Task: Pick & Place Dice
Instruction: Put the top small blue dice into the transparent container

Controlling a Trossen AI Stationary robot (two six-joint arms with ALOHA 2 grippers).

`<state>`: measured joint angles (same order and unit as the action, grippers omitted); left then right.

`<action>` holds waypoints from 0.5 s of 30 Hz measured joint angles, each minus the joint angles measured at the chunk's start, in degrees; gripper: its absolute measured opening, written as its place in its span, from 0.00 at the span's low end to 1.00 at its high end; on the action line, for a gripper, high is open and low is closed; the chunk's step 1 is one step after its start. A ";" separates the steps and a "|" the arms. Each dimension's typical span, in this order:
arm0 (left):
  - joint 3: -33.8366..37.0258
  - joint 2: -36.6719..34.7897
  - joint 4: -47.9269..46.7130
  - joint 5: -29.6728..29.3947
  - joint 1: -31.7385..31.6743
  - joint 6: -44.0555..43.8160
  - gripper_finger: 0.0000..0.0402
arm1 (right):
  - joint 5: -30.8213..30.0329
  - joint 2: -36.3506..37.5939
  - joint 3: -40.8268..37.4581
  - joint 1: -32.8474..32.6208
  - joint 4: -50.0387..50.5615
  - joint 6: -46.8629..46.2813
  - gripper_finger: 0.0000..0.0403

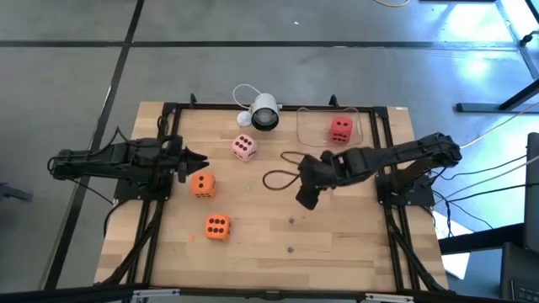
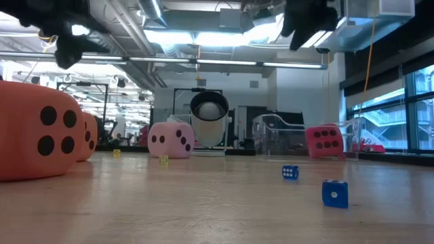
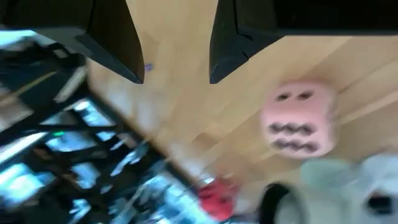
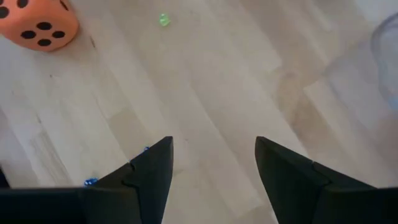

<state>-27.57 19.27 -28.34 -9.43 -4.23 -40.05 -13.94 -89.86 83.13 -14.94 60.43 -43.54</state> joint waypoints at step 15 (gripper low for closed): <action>0.02 0.01 -5.91 6.89 -0.01 -14.79 0.43 | 3.07 -0.07 -19.06 -6.32 -25.49 -9.15 0.56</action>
<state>-27.55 19.27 -34.25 -2.54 -4.24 -54.84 -10.87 -89.93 64.07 -21.26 34.94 -52.69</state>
